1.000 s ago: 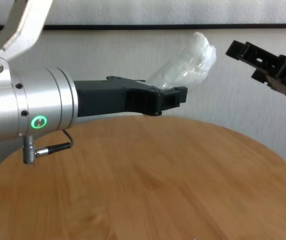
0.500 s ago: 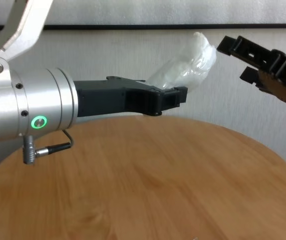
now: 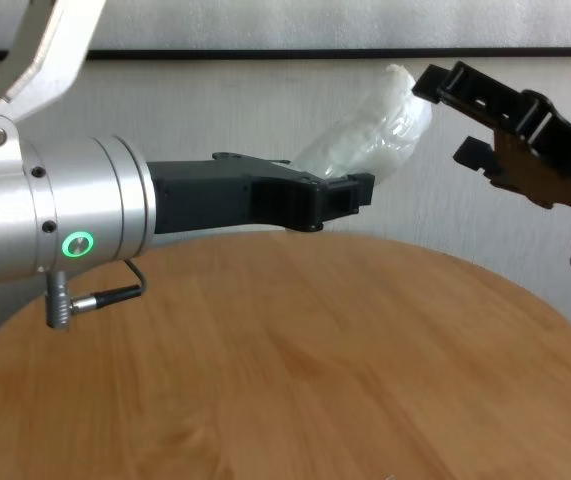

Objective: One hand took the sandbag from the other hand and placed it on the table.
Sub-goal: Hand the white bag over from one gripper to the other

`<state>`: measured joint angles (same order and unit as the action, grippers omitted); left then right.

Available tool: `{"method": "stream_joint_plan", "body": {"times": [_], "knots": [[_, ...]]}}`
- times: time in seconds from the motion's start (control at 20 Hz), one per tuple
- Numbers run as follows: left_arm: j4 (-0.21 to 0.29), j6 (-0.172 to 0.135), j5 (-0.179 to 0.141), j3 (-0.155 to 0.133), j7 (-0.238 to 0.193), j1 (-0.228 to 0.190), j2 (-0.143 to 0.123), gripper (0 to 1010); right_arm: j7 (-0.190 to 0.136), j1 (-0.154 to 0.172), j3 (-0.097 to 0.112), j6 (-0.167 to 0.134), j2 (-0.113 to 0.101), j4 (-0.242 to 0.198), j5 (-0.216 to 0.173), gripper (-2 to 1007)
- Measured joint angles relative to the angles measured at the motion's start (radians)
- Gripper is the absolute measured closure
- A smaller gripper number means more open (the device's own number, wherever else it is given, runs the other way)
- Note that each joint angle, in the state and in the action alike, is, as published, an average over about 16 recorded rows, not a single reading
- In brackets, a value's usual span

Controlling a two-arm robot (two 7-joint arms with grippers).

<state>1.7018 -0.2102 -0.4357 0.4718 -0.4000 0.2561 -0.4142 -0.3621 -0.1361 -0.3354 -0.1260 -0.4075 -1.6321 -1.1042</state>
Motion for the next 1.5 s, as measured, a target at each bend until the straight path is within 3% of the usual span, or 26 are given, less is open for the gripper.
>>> {"method": "stream_joint_plan", "body": {"times": [0.65,1.5], "knots": [[0.000,0.000,0.000,0.000,0.000,0.000,0.000,650,0.014,-0.041,-0.041,-0.027,0.014,0.032,-0.066,4],[0.000,0.000,0.000,0.000,0.000,0.000,0.000,649,0.019,-0.105,-0.099,-0.039,0.026,0.090,-0.111,4]]}}
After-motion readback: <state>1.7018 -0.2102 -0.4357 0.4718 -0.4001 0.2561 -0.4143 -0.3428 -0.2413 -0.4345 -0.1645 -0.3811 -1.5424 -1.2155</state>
